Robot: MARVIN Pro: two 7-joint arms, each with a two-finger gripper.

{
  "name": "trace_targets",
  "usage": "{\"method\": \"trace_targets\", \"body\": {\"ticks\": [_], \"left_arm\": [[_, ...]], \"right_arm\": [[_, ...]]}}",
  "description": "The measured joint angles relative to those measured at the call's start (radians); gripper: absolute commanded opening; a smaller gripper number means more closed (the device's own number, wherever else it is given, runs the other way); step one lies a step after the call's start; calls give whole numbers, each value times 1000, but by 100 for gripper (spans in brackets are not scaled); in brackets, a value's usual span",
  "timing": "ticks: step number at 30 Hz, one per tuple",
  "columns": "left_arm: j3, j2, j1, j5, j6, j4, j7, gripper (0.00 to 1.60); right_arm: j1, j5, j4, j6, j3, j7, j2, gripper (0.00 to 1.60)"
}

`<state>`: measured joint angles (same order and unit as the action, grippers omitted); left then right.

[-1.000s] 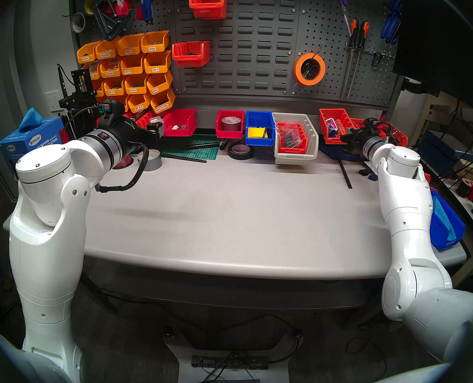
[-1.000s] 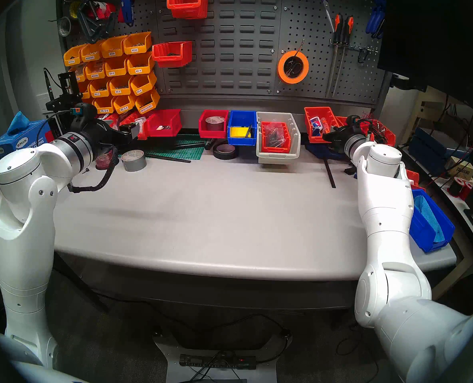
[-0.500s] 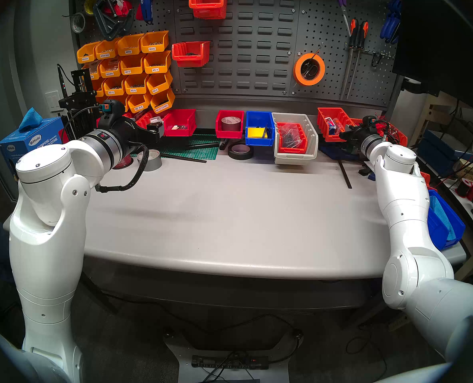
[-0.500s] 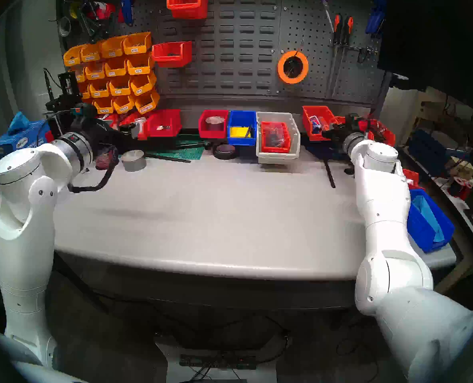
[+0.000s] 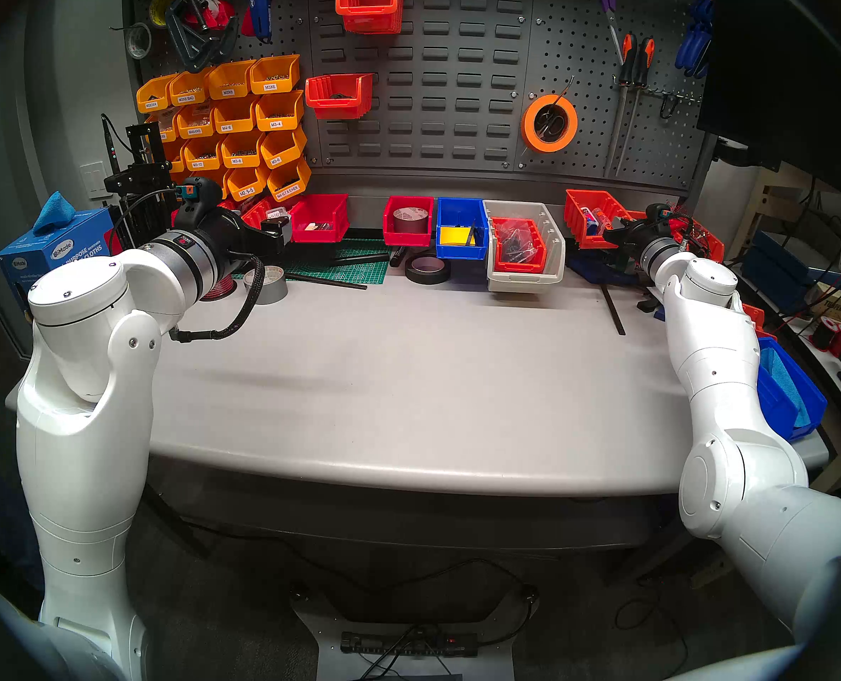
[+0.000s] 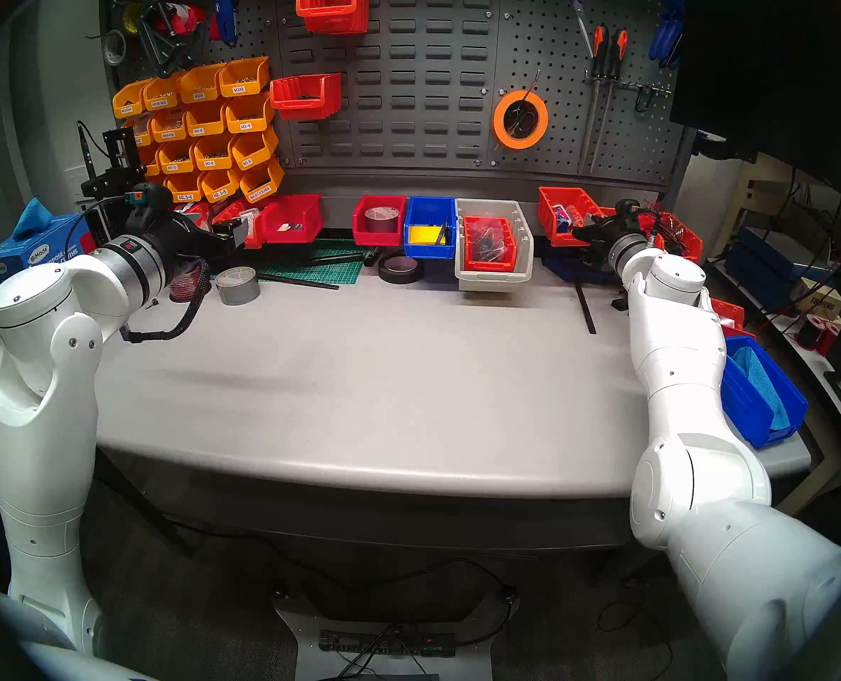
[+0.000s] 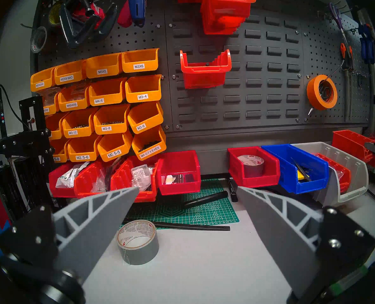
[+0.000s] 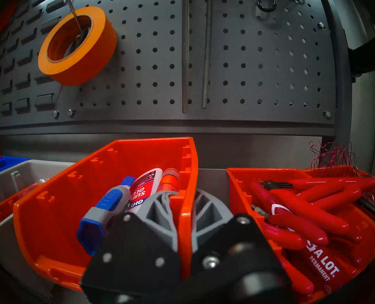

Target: Hang all the unorganized tool boxes onto the wall

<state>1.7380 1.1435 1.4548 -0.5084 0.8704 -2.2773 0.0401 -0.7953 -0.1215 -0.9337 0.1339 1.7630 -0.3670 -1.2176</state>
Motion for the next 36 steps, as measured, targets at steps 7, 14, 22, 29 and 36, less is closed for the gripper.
{"method": "trace_targets", "body": {"ticks": [7,14,22,29,36], "left_arm": [[0,-1,0,-1,-1,0,1,160],[-1,-2,0,-2,-2,0,3,160],[-1,-3,1,-3,-3,0,4,160],[-2,-4,1,-5,-3,0,5,160],[-2,-4,1,-6,-3,0,6,160]], "right_arm": [[10,-10,27,-15,7,2,1,0],[23,-8,47,-12,9,3,6,0],[26,-7,39,1,9,2,7,0],[17,-7,-14,47,4,3,-5,0],[4,-5,-56,91,5,21,-17,0]]}}
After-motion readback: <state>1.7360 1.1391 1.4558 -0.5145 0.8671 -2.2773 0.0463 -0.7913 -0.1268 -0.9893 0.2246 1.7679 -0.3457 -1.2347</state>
